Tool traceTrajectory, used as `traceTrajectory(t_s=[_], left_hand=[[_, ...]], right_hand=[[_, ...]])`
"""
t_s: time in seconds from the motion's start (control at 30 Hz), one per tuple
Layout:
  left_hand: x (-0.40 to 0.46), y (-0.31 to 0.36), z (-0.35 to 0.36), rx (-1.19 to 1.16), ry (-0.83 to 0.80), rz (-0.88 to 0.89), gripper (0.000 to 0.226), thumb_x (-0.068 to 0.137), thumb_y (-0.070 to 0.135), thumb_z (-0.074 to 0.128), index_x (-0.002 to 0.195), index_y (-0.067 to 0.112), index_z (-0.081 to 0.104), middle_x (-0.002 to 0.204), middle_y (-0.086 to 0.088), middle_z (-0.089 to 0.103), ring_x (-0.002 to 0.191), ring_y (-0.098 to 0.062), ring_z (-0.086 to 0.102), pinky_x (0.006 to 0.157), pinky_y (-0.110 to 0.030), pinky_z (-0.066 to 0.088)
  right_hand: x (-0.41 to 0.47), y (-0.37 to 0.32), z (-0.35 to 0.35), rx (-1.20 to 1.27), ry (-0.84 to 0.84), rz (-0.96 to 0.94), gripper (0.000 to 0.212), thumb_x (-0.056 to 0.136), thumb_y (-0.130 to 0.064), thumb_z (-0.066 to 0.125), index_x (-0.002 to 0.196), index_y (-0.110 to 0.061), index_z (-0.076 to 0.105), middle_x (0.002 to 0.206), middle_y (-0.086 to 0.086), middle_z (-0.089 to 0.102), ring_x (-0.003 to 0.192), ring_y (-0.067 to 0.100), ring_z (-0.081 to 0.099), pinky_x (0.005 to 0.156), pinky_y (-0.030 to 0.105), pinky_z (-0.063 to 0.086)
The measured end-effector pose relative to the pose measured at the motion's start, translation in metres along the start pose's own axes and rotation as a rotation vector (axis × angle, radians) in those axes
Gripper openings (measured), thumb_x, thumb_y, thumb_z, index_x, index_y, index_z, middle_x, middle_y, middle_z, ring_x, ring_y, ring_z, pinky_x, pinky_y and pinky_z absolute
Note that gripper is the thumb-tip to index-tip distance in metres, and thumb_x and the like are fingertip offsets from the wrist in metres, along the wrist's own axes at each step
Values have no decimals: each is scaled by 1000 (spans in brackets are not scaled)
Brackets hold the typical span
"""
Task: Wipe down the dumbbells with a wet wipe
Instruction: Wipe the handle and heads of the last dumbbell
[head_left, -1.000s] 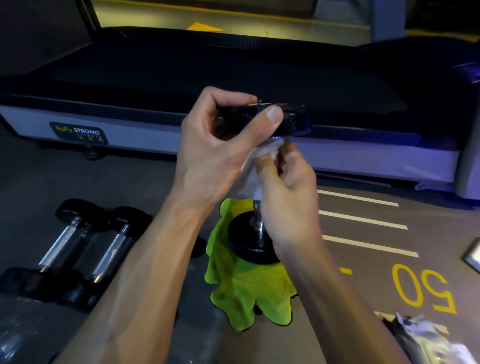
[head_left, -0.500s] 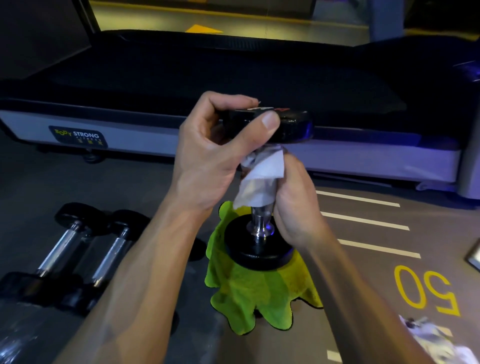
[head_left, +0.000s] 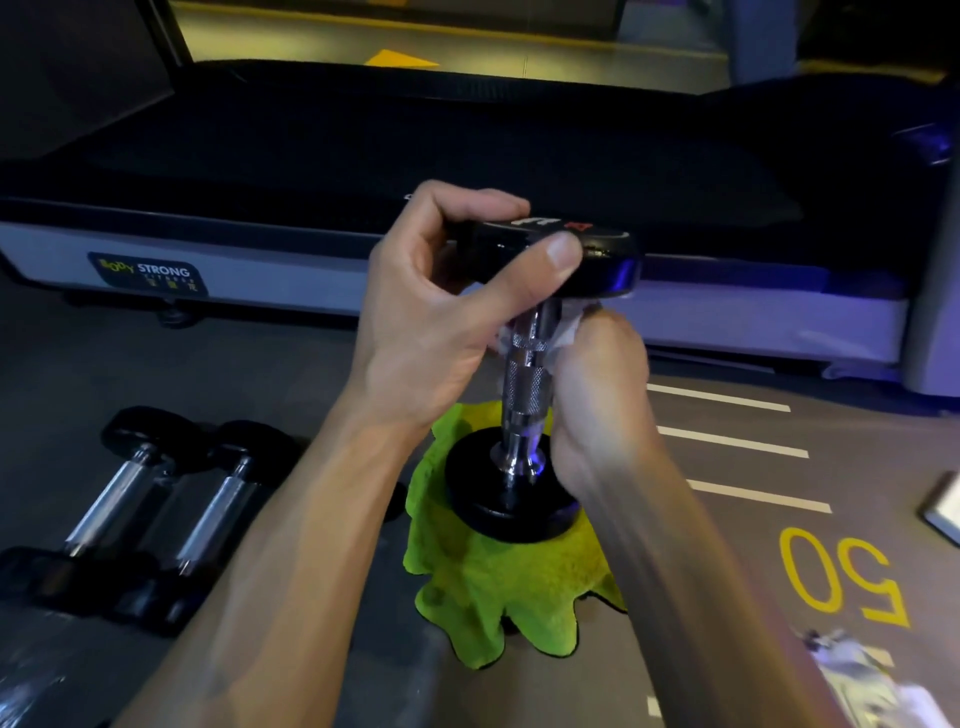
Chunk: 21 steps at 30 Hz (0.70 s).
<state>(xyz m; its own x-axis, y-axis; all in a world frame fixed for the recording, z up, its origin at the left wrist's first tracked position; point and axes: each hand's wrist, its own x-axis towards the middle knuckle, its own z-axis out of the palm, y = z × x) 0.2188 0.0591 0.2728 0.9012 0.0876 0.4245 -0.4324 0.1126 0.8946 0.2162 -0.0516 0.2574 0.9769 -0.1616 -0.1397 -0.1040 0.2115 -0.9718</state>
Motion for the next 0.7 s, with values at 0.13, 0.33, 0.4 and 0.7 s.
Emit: traceTrajectory(t_s=[0.13, 0.33, 0.4, 0.7], left_hand=[[1, -2, -2, 40, 20, 16, 32, 78, 35, 85, 101, 23, 66, 116, -6, 74, 107, -17, 72, 91, -31, 59], [-4, 4, -6, -71, -26, -26, 31, 80, 24, 83, 102, 14, 62, 92, 8, 75, 67, -23, 65, 50, -36, 56], [-5, 5, -8, -95, -27, -45, 32, 82, 22, 83, 103, 12, 61, 90, 8, 74, 57, -27, 62, 42, -39, 53], [1, 2, -9, 12, 50, -44, 34, 78, 32, 86, 101, 16, 67, 112, -6, 74, 99, -6, 70, 84, -19, 54]], right_hand=[[-8, 7, 4, -95, 92, -156, 37, 105, -9, 41, 72, -17, 56, 54, -17, 57, 54, 2, 48, 60, 18, 42], [12, 0, 4, 168, -213, 29, 43, 102, -33, 43, 73, -16, 69, 71, 5, 72, 60, 21, 63, 59, 35, 49], [19, -7, -1, 211, -403, 175, 34, 94, -36, 46, 73, -12, 58, 60, 4, 55, 48, 17, 47, 54, 31, 35], [-6, 8, 10, -27, 9, -155, 21, 92, -11, 45, 87, 4, 58, 70, 7, 71, 59, 12, 60, 57, 21, 46]])
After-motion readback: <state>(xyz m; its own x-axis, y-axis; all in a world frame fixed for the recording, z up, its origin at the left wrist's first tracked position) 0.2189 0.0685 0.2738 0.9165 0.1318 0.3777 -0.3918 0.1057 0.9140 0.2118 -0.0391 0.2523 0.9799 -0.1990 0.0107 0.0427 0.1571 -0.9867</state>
